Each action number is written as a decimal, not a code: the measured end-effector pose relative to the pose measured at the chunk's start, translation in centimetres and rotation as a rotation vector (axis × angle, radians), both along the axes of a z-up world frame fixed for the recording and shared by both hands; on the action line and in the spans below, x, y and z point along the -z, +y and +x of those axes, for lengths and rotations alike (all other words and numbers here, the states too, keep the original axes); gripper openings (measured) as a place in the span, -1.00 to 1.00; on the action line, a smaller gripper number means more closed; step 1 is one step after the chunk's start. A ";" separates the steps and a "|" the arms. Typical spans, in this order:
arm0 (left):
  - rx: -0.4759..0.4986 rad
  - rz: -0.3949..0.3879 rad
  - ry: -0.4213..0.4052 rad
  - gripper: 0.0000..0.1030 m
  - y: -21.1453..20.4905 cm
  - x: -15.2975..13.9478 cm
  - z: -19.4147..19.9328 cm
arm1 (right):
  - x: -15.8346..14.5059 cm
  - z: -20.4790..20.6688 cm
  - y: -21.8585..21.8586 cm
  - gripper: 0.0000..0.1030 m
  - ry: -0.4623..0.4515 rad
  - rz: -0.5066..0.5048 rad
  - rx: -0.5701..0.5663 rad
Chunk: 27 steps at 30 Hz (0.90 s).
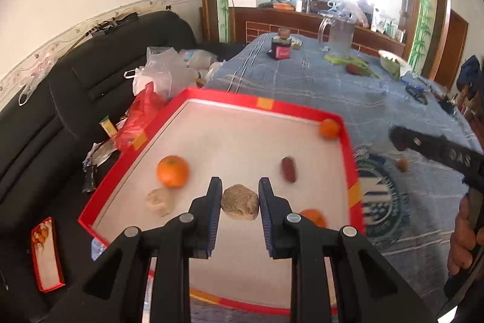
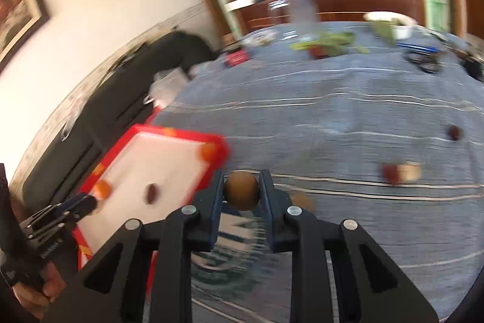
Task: Organize fruits
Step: 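Carry the cube and brown fruit into the red tray and open both tools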
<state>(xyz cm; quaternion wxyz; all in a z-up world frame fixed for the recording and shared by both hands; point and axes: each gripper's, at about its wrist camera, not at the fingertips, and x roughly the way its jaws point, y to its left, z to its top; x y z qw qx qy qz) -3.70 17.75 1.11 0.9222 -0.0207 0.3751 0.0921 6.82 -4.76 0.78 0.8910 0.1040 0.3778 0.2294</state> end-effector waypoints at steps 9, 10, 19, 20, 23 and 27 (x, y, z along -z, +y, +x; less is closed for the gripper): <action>0.015 0.036 0.034 -0.54 1.0 1.7 0.5 | 1.4 1.6 10.4 -0.50 0.069 -0.031 -0.140; 0.017 0.041 0.035 -0.54 1.0 1.8 0.7 | 1.6 2.0 11.0 -0.50 0.081 -0.034 -0.139; 0.005 0.047 0.065 -0.54 1.9 3.0 1.4 | 3.6 4.4 13.6 -0.50 0.160 -0.065 -0.117; 0.001 0.044 0.071 -0.54 2.0 3.2 1.5 | 4.0 4.5 13.8 -0.50 0.167 -0.080 -0.115; -0.010 0.041 0.079 -0.54 2.3 3.4 1.7 | 4.8 4.7 13.8 -0.50 0.196 -0.095 -0.115; -0.031 0.038 0.095 -0.51 2.7 3.7 1.9 | 4.8 4.5 14.4 -0.49 0.180 -0.126 -0.125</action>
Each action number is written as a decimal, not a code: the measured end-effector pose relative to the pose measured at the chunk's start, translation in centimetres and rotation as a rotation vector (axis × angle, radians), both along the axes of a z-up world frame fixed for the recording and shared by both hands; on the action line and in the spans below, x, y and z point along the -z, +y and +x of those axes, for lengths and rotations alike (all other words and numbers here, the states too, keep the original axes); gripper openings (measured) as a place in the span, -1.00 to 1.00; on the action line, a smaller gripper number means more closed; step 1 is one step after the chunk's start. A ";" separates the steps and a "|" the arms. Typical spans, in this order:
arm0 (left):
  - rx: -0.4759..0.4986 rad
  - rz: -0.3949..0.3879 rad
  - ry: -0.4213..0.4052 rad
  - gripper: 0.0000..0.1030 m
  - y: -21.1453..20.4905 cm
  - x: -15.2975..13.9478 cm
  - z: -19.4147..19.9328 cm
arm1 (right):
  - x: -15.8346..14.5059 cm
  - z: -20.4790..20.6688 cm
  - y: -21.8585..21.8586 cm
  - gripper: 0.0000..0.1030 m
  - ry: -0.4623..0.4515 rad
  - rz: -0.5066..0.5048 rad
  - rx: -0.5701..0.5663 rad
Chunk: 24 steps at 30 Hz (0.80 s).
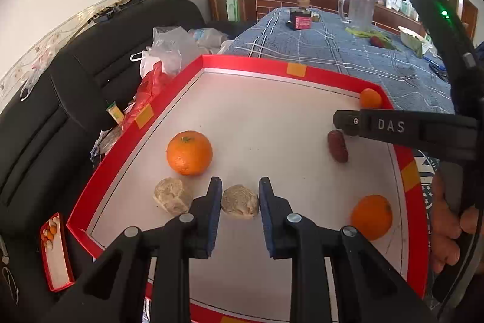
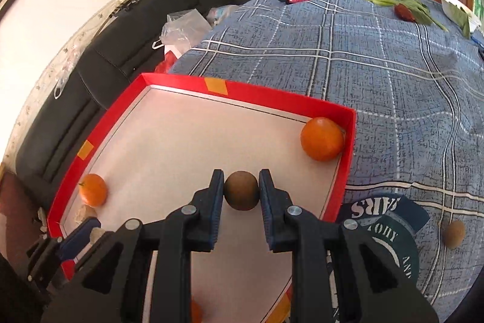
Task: Organize fruits
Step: 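Carry the cube and brown fruit into the red tray and open both tools, then move back over the cloth and grasp a red date with the left tool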
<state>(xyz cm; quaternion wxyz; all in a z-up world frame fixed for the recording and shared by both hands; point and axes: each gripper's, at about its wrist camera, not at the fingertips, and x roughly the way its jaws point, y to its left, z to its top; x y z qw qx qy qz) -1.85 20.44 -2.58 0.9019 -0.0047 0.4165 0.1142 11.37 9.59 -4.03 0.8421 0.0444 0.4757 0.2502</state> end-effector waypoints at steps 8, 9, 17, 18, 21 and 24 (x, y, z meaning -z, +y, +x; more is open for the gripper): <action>-0.051 0.000 0.009 0.19 0.5 -0.3 -0.4 | -0.3 -0.2 0.1 -0.24 -0.005 0.009 -0.012; -0.057 0.000 0.007 0.22 0.5 -0.5 -0.4 | -0.4 -0.4 -0.2 -0.21 -0.010 0.023 -0.008; -0.037 0.015 -0.016 0.35 -1.3 -1.8 -1.6 | -2.6 -2.2 -4.6 -0.20 -0.075 0.109 0.040; -0.028 0.018 -0.020 0.36 -1.7 -1.9 -1.8 | -2.7 -2.4 -5.4 -0.20 -0.078 0.111 0.054; -0.002 0.024 -0.028 0.37 -3.0 -2.4 -2.0 | -2.9 -2.7 -8.0 -0.20 -0.084 0.119 0.099; 0.028 0.030 -0.030 0.39 -4.5 -2.6 -2.2 | -2.8 -3.4 -11.8 -0.20 -0.085 0.120 0.162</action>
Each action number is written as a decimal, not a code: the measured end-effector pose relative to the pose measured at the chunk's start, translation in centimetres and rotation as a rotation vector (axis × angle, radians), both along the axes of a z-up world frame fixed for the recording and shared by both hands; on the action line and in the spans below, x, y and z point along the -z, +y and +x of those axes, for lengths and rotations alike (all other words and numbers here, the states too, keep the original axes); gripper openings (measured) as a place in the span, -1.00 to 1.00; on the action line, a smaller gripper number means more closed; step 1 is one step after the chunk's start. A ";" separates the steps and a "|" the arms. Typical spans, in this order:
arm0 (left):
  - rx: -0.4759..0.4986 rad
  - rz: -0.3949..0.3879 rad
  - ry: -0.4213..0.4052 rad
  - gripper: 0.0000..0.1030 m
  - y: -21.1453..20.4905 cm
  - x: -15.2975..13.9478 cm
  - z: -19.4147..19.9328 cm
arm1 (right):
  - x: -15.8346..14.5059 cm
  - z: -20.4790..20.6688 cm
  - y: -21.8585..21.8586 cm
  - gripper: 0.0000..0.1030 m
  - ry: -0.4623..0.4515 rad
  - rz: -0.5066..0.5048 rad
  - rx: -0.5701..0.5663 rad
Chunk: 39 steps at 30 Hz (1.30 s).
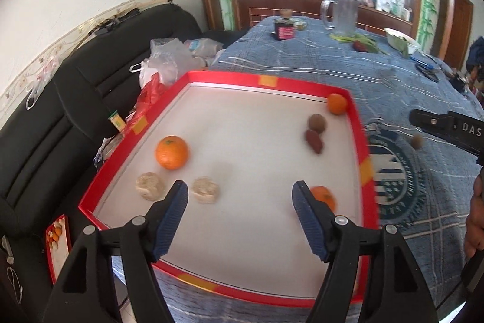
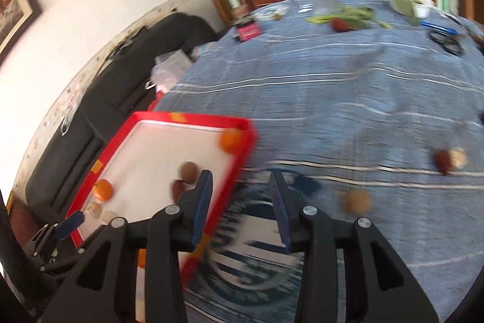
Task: Organize fruits
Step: 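Move back over the cloth and grasp a red date with the left tool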
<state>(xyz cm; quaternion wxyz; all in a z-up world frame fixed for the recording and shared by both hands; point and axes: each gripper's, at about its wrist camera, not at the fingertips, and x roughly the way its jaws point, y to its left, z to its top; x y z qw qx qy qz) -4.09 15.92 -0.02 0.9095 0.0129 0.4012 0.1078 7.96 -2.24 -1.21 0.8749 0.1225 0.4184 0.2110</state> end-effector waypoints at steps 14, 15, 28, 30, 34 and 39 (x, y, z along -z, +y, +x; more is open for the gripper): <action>0.282 0.017 -0.020 0.39 -12.1 -1.0 3.0 | 1.8 -1.9 -18.5 -0.20 0.043 0.012 0.330; 0.318 0.013 -0.027 0.39 -13.3 -1.0 3.8 | 1.9 -1.7 -19.5 -0.20 0.040 0.021 0.348; 0.554 -0.060 0.006 0.39 -23.8 2.9 12.3 | 2.6 -2.2 -25.3 -0.20 0.016 0.103 0.561; 0.563 -0.054 0.006 0.39 -24.5 3.1 12.9 | 2.9 -2.2 -26.1 -0.21 0.036 0.138 0.587; 0.573 -0.050 0.023 0.38 -25.4 3.5 13.8 | 3.4 -2.4 -27.1 -0.21 0.067 0.190 0.617; 0.590 -0.040 0.047 0.24 -26.1 4.0 14.5 | 3.3 -2.5 -27.0 -0.21 0.071 0.193 0.618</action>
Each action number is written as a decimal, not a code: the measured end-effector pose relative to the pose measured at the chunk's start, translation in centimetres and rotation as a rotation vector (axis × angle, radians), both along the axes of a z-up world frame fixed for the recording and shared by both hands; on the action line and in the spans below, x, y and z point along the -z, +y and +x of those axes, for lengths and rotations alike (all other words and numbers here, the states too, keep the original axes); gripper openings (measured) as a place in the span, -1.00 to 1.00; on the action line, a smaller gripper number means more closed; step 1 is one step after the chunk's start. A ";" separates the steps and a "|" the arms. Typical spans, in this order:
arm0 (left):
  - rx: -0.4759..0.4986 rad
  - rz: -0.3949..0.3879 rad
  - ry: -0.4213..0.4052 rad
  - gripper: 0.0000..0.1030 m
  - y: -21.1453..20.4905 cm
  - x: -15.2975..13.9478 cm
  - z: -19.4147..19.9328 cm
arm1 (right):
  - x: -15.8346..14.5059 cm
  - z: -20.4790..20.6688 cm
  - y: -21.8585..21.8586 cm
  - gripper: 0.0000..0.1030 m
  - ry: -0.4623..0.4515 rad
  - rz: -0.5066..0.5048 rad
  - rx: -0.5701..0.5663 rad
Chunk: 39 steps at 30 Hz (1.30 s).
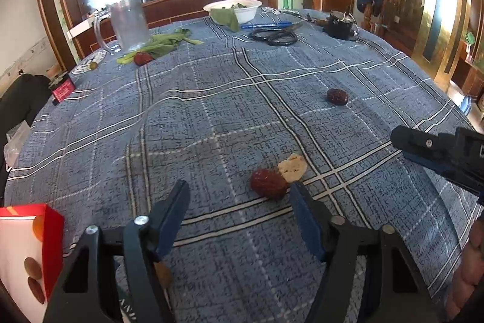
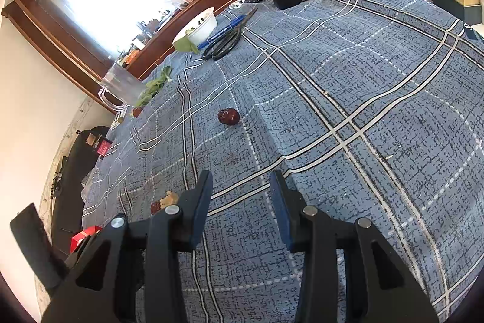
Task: Organize fruits
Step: 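Move back over the cloth and grasp a red date with the left tool, then hold the date with the left tool while the right tool grasps a cream cube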
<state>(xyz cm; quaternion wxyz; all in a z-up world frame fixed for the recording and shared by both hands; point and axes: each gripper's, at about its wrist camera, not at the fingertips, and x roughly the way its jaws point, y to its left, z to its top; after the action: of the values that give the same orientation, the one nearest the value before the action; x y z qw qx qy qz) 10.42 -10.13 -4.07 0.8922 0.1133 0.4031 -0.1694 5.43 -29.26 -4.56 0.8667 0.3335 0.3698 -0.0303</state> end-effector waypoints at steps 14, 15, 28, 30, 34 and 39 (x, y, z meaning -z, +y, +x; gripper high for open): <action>0.065 -0.046 0.016 -0.52 -0.7 -0.1 -0.5 | 0.4 0.7 0.8 -0.20 0.027 -0.035 -0.021; 0.058 -0.050 0.017 -0.53 -0.5 -0.2 -0.6 | 0.3 0.7 0.8 -0.20 0.027 -0.040 -0.022; -0.022 -0.096 -0.039 -0.53 4.6 -2.6 -4.4 | -1.0 1.1 5.9 -0.20 -0.035 -0.188 -0.229; -0.027 -0.108 -0.039 -0.53 5.0 -2.8 -4.7 | -1.4 1.5 7.1 -0.20 -0.040 -0.227 -0.267; -0.037 -0.096 -0.065 -0.53 5.6 -3.1 -5.2 | -1.1 2.9 8.8 -0.20 0.000 -0.280 -0.316; -0.048 -0.117 -0.063 -0.53 6.5 -3.2 -5.5 | -0.7 4.2 10.6 -0.20 0.030 -0.345 -0.345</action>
<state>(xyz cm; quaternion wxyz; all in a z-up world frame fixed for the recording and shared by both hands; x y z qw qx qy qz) 4.97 -3.61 -0.83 0.9133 0.0563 0.3669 -0.1677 9.64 -18.69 -3.91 0.8976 0.1119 0.4234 0.0507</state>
